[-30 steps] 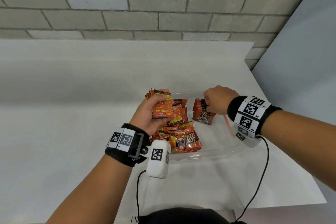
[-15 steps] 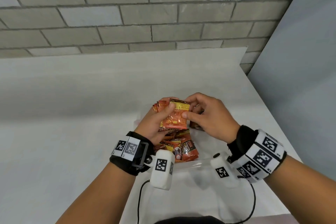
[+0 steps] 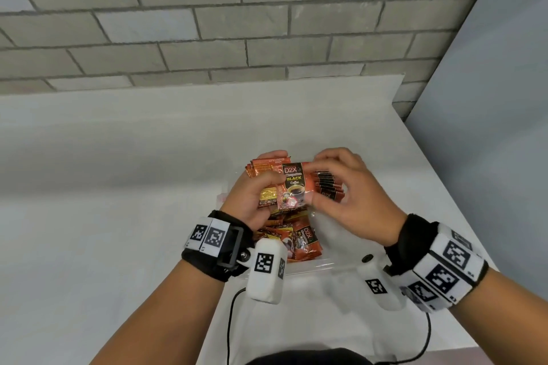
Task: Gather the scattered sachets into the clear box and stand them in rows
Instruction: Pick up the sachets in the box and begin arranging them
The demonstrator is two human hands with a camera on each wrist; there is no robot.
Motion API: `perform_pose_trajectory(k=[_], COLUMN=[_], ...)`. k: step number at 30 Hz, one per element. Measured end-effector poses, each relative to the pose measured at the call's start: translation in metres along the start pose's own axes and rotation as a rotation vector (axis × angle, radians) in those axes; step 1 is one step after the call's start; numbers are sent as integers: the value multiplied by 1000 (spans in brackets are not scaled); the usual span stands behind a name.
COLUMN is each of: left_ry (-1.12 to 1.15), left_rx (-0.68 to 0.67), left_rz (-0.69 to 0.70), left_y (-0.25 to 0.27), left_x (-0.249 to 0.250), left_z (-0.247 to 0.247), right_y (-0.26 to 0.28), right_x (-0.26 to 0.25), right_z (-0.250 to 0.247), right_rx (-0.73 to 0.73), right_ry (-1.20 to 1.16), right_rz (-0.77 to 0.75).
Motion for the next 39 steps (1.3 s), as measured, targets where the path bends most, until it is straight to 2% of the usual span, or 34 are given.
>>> perform_pose_trajectory(k=[3, 7, 9, 11, 15, 19, 23, 33, 39], left_ry=[-26, -79, -101, -100, -92, -87, -65, -48, -46], left_rx=[-56, -105, -92, -20, 115, 85, 67, 106, 108], left_rz=[4, 7, 15, 24, 6, -15, -29, -36, -38], left_y=[0, 0, 0, -1, -3, -1, 1, 6, 7], left_x=[-3, -6, -5, -3, 0, -1, -1, 6, 7], left_z=[7, 13, 12, 6, -6, -8, -10, -19, -20], right_y=[-10, -21, -23, -26, -34, -44, -54, -58, -59], right_x=[0, -1, -2, 0, 15, 33, 43, 42, 40], right_z=[-5, -10, -15, -19, -19, -8, 2, 18, 23], right_rx=[27, -77, -122, -180, -285, -405, -461, -525, -522], right_ry=[2, 31, 48, 87, 269, 561, 667, 961, 1046], right_rz=[62, 108, 116, 131, 224, 336, 409, 378, 349])
Point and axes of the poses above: each hand's wrist, its own y-axis away from the middle knuckle, its own z-axis out of the palm, x = y × z, the point moved 3 cm from there along -y, towards the middle knuckle, and after that the axes turned 5 degrees about z, right-handed, at the moved point
